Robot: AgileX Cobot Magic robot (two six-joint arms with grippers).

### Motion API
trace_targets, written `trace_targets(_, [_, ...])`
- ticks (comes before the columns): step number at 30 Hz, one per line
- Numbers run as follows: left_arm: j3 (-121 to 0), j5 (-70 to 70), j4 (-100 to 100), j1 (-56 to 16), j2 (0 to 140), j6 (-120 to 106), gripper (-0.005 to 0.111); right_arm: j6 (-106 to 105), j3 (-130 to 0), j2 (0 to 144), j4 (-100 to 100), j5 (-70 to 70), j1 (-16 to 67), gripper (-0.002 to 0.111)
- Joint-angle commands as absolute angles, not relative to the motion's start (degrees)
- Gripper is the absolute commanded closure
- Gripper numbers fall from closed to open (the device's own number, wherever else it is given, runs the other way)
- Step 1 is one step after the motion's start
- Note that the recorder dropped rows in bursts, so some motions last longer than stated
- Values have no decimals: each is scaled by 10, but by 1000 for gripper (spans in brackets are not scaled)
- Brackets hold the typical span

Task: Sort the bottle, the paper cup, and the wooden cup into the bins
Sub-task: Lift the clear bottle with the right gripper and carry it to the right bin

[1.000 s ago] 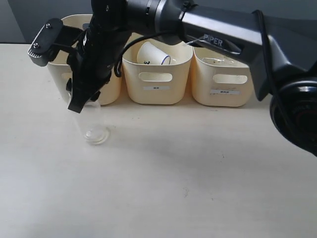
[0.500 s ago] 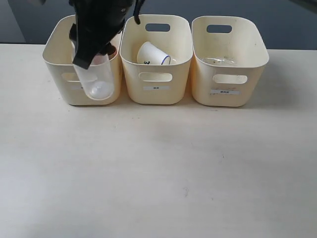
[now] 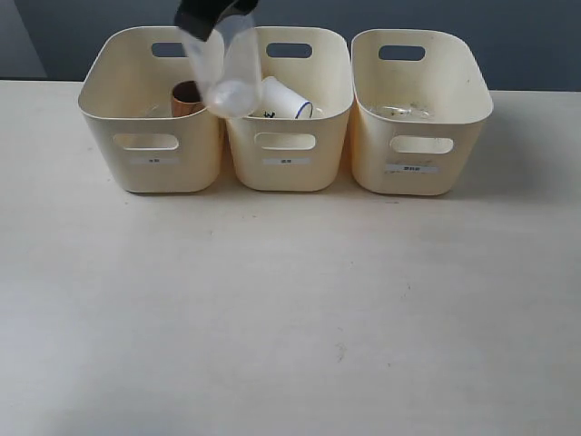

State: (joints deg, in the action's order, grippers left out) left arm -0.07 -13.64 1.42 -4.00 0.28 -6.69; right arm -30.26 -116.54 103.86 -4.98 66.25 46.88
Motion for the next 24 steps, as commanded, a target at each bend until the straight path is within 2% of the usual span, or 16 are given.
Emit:
trace_targets(1, [0, -137, 13, -42, 0, -66, 107, -257, -1167, 1014, -145, 697, 466, 109])
trace_targets(6, [0, -137, 13, -42, 0, -66, 107, -247, -1167, 998, -153, 700, 442, 109])
trace_targets(15, [0, -137, 13, -42, 0, -66, 107, -195, -1145, 994, -150, 695, 325, 109])
trace_targets(24, [0, -137, 13, -42, 0, -66, 107, -195, -1057, 996, -91, 568, 229, 109])
